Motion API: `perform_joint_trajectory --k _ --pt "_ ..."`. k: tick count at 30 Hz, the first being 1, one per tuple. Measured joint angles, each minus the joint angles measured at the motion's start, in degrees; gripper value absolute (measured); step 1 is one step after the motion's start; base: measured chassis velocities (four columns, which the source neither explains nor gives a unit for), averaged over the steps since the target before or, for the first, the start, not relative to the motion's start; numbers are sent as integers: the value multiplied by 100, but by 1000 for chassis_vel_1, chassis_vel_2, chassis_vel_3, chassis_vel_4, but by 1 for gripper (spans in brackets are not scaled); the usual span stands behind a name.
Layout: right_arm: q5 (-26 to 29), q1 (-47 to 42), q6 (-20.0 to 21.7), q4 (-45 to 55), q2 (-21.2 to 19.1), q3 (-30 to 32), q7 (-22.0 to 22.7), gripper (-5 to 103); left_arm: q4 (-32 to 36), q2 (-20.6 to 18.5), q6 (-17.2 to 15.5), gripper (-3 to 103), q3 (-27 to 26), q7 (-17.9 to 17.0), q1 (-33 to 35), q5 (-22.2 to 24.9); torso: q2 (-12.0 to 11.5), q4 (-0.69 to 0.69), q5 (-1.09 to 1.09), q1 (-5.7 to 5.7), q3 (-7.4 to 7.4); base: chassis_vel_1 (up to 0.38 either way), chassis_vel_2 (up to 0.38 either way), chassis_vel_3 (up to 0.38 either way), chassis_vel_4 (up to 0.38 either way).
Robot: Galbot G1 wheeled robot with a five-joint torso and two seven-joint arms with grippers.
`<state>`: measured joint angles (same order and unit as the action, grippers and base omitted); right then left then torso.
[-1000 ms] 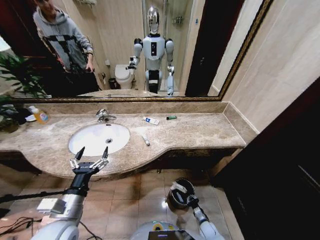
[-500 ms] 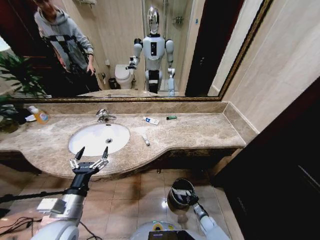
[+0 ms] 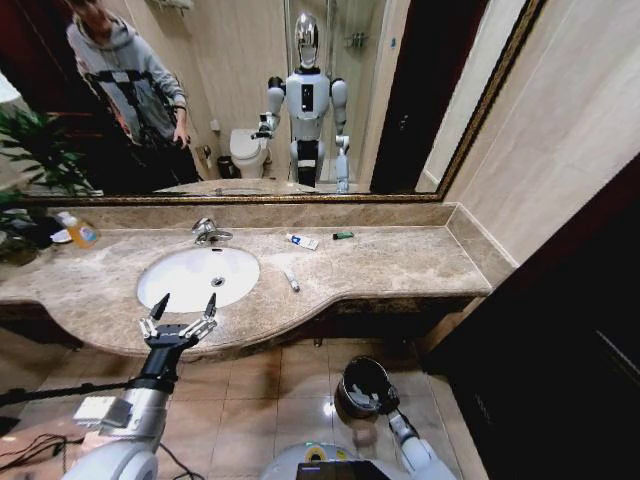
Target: Pick up the trash from the sink and place it in the trash bin.
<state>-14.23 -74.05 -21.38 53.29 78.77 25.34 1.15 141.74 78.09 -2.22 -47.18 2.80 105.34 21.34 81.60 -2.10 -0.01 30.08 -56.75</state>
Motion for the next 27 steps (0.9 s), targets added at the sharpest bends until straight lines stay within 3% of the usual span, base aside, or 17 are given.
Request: perform_joint_trajectory --k 5,7,8,10,11,14,16,19,27 --pt "479 -260 -123 758 -7 210 117 100 0 0 0 100 0 0 0 0 0 -2 3 0 0 0 0 0 0" --pt "979 -556 100 1603 -116 340 190 100 0 0 0 100 0 0 0 0 0 -1 0 0 0 0 0 0 0" --pt "979 -556 100 1603 -116 340 190 100 0 0 0 100 0 0 0 0 0 -1 0 0 0 0 0 0 0" --pt "1471 -916 444 2603 -168 554 178 100 0 0 0 100 0 0 0 0 0 -1 0 0 0 0 0 0 0" --pt "1471 -916 444 2603 -168 554 178 100 0 0 0 100 0 0 0 0 0 -1 0 0 0 0 0 0 0" --pt "2054 -1408 1026 4164 -67 1032 -176 100 0 0 0 100 0 0 0 0 0 -1 0 0 0 0 0 0 0" --pt "2174 -1506 1152 4514 -34 1141 -232 100 0 0 0 100 0 0 0 0 0 -1 -1 0 0 0 0 0 0" --pt "2355 -1835 1593 5785 43 1709 -571 100 0 0 0 100 0 0 0 0 0 -1 -4 0 0 0 0 0 0" --pt "2898 -2057 2115 7132 -16 1868 -734 100 0 0 0 100 0 0 0 0 0 1 2 0 0 0 0 0 0"
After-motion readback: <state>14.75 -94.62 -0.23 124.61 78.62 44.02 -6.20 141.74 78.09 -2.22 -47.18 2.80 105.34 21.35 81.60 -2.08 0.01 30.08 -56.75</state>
